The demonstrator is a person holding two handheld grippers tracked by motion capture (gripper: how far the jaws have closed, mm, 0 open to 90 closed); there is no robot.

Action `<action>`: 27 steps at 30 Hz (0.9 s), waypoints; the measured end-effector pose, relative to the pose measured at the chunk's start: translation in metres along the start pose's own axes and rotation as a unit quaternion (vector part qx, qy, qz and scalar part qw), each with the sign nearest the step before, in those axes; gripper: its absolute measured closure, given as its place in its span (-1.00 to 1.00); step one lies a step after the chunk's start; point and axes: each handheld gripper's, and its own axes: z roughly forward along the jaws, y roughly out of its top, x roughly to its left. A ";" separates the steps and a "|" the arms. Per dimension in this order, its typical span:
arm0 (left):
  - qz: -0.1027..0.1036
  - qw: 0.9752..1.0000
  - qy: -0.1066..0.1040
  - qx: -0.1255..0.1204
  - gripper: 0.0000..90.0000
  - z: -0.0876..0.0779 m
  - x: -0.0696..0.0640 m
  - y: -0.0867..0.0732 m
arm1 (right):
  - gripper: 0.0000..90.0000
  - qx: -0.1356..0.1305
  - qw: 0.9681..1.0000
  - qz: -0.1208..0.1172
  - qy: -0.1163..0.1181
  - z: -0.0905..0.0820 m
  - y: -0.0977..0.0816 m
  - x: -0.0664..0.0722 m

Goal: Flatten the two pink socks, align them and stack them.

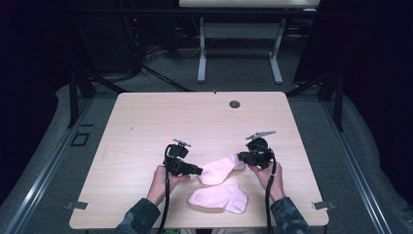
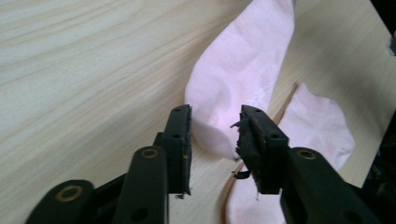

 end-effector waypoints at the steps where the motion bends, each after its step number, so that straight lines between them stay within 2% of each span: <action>1: -0.003 1.000 0.001 0.000 0.34 0.000 0.000 -0.001 | 0.61 -0.007 1.000 0.000 -0.001 0.000 0.000 -0.001; 6: -0.010 1.000 0.009 -0.017 0.17 0.000 -0.003 -0.007 | 0.43 -0.019 1.000 -0.007 0.013 -0.007 -0.004 -0.007; 10: 0.000 1.000 0.016 -0.015 0.15 0.004 -0.011 -0.009 | 0.35 0.000 1.000 -0.023 0.019 -0.005 -0.010 -0.011; 11: 0.005 1.000 0.020 -0.010 0.14 0.006 -0.014 -0.010 | 0.16 0.014 0.999 -0.034 0.024 -0.001 -0.014 -0.014; 12: 0.017 0.999 0.032 0.000 0.15 0.011 -0.019 -0.012 | 0.08 0.020 0.998 -0.044 0.032 0.002 -0.016 -0.015; 13: 0.024 0.999 0.035 0.006 0.16 0.013 -0.021 -0.013 | 0.08 0.027 0.998 -0.049 0.036 0.004 -0.017 -0.015; 16: 0.031 0.999 0.043 0.010 0.25 0.016 -0.024 -0.015 | 0.17 0.031 0.997 -0.060 0.039 0.008 -0.020 -0.014; 18: 0.032 0.998 0.053 0.004 0.36 0.019 -0.026 -0.016 | 0.49 0.027 0.997 -0.062 0.034 0.013 -0.022 -0.014; 19: 0.032 0.998 0.053 0.004 0.43 0.019 -0.026 -0.016 | 0.57 0.027 0.997 -0.061 0.036 0.013 -0.023 -0.014; 20: 0.040 0.997 0.066 0.003 0.51 0.020 -0.028 -0.016 | 0.70 0.024 0.997 -0.061 0.034 0.014 -0.024 -0.014; 22: 0.049 0.996 0.073 0.003 0.69 0.021 -0.028 -0.014 | 0.90 0.023 0.998 -0.058 0.031 0.016 -0.026 -0.012; 24: 0.056 0.995 0.080 0.002 0.85 0.023 -0.028 -0.013 | 0.97 0.023 0.998 -0.056 0.029 0.016 -0.028 -0.011; 27: 0.060 0.995 0.082 -0.003 0.92 0.024 -0.027 -0.013 | 0.99 0.022 0.998 -0.049 0.024 0.011 -0.030 -0.009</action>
